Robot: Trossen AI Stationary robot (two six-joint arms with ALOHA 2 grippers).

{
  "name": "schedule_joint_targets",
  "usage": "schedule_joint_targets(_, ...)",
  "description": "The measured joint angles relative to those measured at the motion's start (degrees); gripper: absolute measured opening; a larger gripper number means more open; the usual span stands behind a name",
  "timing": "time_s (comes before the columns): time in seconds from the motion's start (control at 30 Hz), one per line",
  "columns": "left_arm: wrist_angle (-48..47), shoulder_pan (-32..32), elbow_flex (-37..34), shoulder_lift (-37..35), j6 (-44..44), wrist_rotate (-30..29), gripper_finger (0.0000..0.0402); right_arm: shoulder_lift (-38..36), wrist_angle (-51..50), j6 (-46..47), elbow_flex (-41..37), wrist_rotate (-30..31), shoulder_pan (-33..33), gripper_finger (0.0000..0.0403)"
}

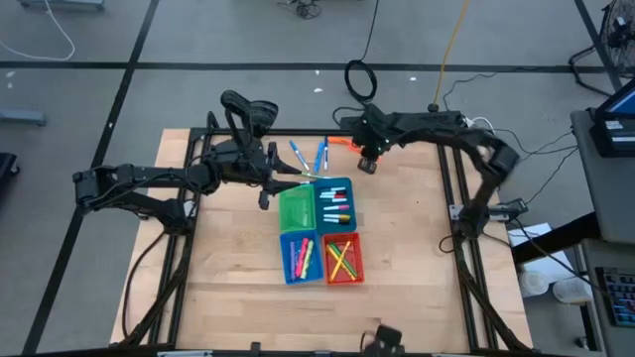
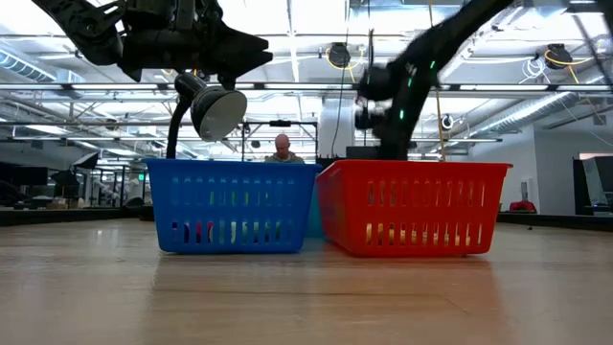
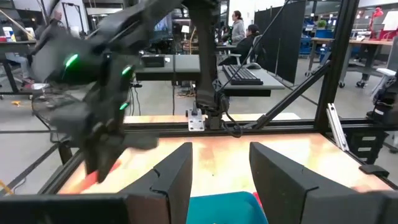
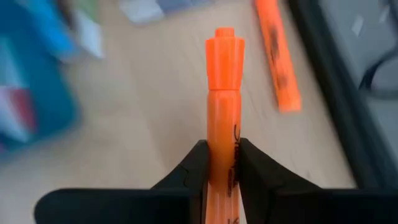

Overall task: Pick & Place Markers
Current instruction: Put the orange highlighter pen into the blue bin

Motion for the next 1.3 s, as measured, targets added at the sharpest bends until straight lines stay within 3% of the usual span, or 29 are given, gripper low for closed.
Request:
schedule_joint_targets(0.13, -0.36, -0.27, 0.00, 0.00, -0.09, -0.02, 0.0161, -8.01, 6.11, 2.16, -5.11, -0.14, 6.03, 0.0046)
schedule_joint_targets(0.27, -0.56, -1.02, 0.00, 0.00, 0.07, -0.04, 0.0161, -17.35, 19.04, 5.36, -12.90, -0.16, 12.33, 0.0046)
schedule_joint_targets(0.47, -0.56, -2.28, 0.00, 0.00, 1.61, -0.05, 0.0161, -26.31, 50.95, 9.83, -29.89, -0.15, 22.75, 0.0046)
schedule_joint_targets(0.57, -0.56, -3.07, 0.00, 0.00, 2.84, -0.18, 0.0161, -26.95, 66.79, 10.24, -36.40, -0.16, 26.95, 0.0046)
schedule_joint_targets(0.67, -0.85, -4.70, 0.00, 0.17, 7.24, -0.36, 0.0161, -26.93, 76.45, 9.43, -38.87, -0.17, 29.76, 0.0046)
schedule_joint_targets(0.8, 0.78, -8.34, 0.00, 2.35, 12.10, -4.85, 0.0161, -26.93, 80.10, 10.48, -38.86, -0.12, 32.24, 0.0046)
schedule_joint_targets(1.0, 13.63, -12.15, 0.11, 9.29, 15.60, -15.58, 0.0161, -26.96, 81.57, 10.06, -38.84, -0.13, 34.37, 0.0046)
schedule_joint_targets(1.3, 17.59, -13.96, 6.46, 18.35, 12.79, -16.18, 0.0161, -25.43, 83.42, 9.91, -38.84, 0.05, 34.58, 0.0046)
